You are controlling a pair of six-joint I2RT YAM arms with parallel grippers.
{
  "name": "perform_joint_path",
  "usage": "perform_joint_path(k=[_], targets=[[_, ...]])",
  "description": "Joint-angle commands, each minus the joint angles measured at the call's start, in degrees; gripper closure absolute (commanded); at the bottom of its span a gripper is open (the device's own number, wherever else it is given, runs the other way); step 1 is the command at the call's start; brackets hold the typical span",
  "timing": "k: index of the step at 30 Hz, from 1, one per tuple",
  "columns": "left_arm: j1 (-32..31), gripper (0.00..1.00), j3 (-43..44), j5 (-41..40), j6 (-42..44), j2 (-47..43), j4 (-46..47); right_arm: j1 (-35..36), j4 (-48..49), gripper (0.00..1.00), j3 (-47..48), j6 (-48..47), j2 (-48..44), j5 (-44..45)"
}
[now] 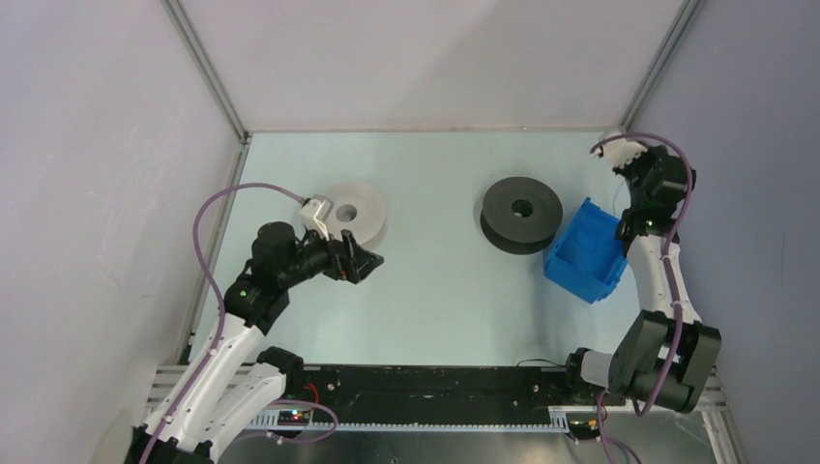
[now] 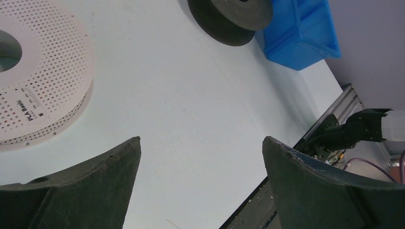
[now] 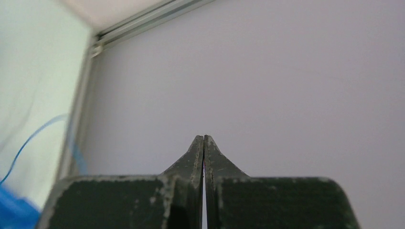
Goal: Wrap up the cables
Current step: Move the storage box to the center of the board.
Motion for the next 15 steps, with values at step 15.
perform_joint_path(k=[15], targets=[[1.6,0.00,2.2,-3.2,1.3,-1.3,-1.3,5.2,-17.9,0.61,20.0,42.5,-2.7,15.3]])
